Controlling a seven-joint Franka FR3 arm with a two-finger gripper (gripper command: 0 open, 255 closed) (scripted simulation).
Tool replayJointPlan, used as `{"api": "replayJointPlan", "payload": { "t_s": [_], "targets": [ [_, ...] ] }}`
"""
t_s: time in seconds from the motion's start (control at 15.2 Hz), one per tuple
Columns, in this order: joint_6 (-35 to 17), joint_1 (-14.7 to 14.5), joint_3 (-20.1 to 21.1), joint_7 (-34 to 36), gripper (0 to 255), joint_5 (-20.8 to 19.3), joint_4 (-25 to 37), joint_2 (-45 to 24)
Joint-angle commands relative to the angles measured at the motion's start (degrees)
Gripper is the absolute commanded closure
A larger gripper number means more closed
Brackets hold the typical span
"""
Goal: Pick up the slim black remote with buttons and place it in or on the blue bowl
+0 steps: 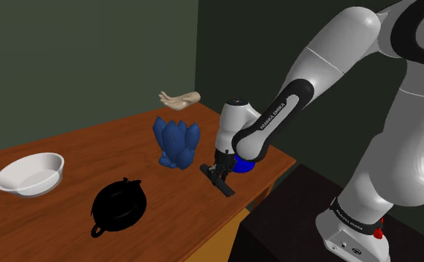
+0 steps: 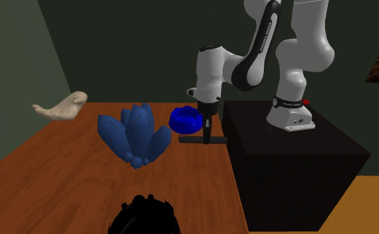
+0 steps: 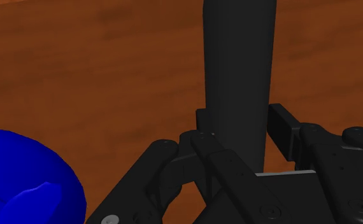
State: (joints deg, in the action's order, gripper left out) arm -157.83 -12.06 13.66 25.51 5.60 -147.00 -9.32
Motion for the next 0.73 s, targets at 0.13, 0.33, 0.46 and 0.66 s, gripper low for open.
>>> {"api": "replayJointPlan", "payload": {
  "t_s": [0.13, 0.33, 0.46, 0.66],
  "targets": [
    [3.38, 0.33, 0.43, -0.67, 255, 1.15, -0.16, 3.57],
    [5.96, 0.42, 0.60, -1.01, 255, 1.84, -0.06, 6.08],
    [7.70, 0.46, 0.65, -1.20, 255, 2.25, 0.08, 7.71],
    [10.32, 0.48, 0.67, -1.43, 255, 2.76, 0.39, 10.05]
  ]
}}
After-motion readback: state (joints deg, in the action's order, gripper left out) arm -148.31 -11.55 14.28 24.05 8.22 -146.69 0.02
